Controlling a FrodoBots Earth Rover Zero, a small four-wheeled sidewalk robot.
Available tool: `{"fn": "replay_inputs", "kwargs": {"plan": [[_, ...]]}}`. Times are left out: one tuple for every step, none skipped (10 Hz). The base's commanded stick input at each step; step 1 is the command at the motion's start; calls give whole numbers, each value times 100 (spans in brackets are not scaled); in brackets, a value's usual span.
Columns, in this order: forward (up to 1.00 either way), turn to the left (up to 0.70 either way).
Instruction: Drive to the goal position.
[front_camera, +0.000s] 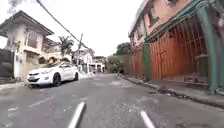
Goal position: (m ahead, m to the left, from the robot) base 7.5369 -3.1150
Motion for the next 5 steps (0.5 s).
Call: {"fn": "replay_inputs", "kwargs": {"plan": [[85, 0], [85, 0], [85, 0], [85, 0], [85, 14]]}}
